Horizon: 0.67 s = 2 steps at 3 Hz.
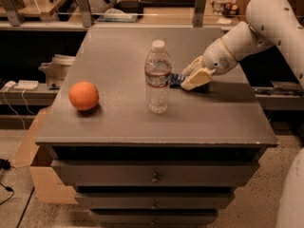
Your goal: Move rxbar blueberry near water bottle
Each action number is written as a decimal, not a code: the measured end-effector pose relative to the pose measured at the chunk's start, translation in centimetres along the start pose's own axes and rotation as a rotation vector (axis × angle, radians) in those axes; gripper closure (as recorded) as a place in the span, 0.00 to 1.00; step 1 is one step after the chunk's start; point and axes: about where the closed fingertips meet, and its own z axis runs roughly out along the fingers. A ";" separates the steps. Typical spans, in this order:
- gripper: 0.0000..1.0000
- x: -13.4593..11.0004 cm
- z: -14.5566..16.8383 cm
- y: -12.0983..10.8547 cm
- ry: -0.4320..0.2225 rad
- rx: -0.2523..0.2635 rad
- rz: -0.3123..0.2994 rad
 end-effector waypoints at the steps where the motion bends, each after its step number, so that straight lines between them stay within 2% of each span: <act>1: 1.00 -1.4 -0.4 1.3 0.015 0.004 -0.049; 2: 1.00 -3.1 -0.6 3.2 0.036 -0.002 -0.110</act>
Offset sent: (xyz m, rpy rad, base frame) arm -0.0350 0.0279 0.0440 -0.0622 -0.1034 0.1087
